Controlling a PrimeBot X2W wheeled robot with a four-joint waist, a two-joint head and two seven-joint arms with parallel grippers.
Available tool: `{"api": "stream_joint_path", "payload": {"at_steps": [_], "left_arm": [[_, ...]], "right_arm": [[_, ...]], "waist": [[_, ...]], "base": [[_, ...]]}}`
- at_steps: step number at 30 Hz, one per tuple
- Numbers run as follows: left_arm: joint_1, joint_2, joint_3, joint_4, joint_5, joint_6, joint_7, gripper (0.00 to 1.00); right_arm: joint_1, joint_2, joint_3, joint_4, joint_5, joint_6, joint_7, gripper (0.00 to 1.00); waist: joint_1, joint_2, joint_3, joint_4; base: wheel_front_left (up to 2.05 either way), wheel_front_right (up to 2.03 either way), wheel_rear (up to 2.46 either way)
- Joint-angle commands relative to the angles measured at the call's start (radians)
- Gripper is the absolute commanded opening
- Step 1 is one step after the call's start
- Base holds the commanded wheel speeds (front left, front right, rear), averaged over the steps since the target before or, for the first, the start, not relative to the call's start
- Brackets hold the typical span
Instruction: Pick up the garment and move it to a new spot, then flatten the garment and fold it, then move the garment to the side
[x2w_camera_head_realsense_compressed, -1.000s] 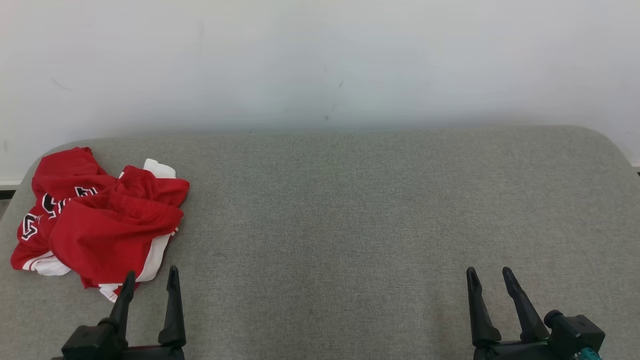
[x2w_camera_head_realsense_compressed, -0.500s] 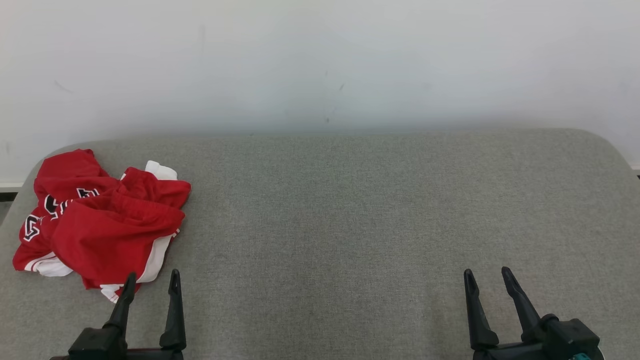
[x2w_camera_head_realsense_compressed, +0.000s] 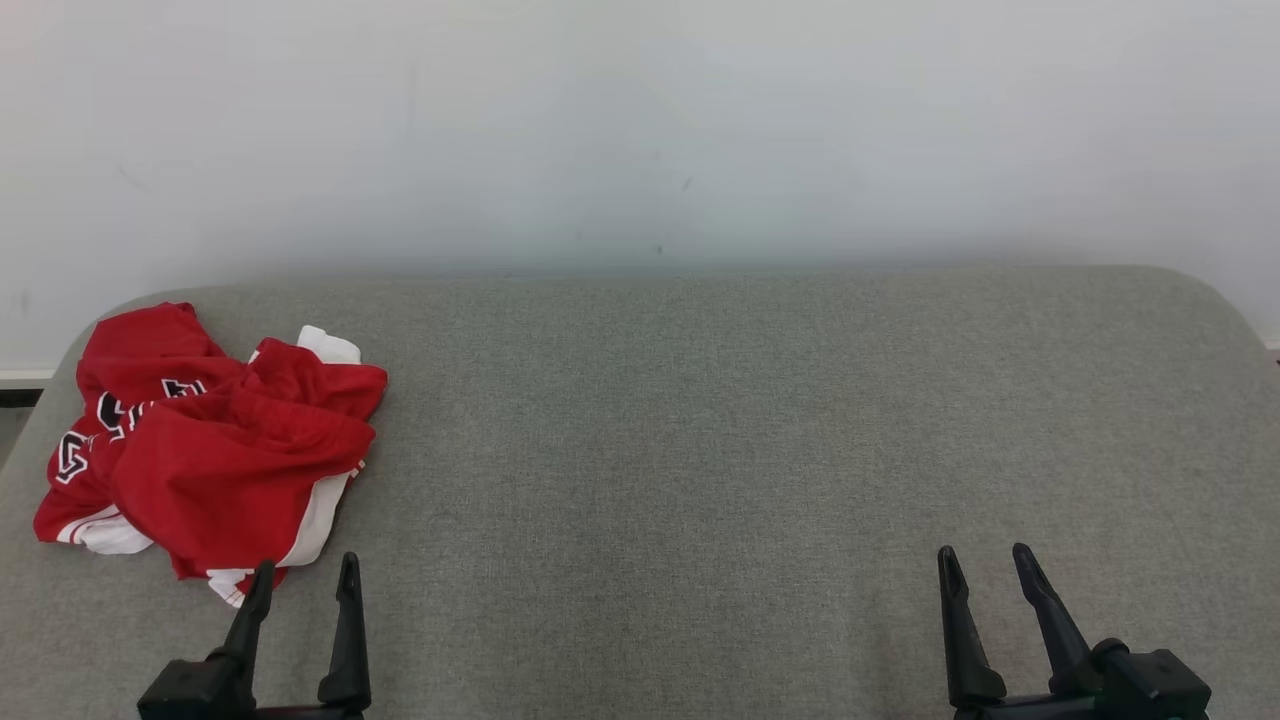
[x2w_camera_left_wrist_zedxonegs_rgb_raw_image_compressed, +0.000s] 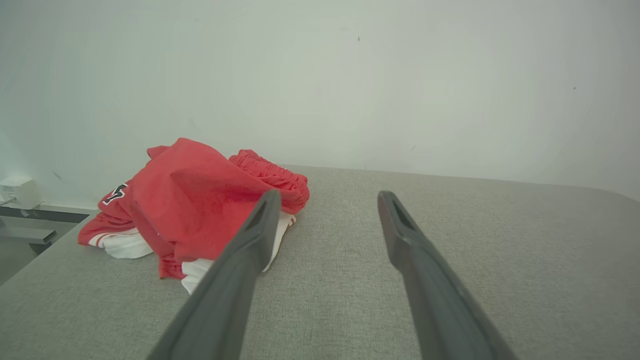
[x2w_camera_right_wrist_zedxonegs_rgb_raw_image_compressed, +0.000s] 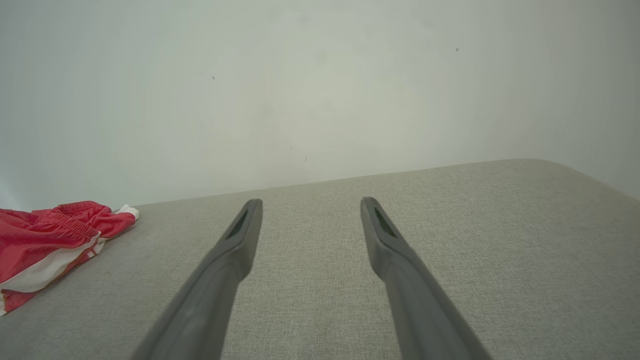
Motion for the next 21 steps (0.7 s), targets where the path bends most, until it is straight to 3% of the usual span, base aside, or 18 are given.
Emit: {"api": "stream_joint_path", "payload": {"at_steps": [1, 21], "left_arm": [[-0.004, 0.000, 0.005, 0.003, -0.007, 0.001, 0.008, 1.00], [-0.010, 0.014, -0.010, -0.002, -0.021, 0.020, 0.024, 1.00]], "right_arm": [[0.005, 0.001, -0.001, 0.003, 0.008, 0.003, -0.003, 1.00], [0.013, -0.001, 0.006, 0.007, 0.022, 0.003, -0.003, 1.00]], "waist": [[-0.0001, 0.0000, -0.001, 0.001], [-0.0001, 0.0000, 0.003, 0.029]], "base": [[0.00, 0.00, 0.00], [0.00, 0.00, 0.00]]}}
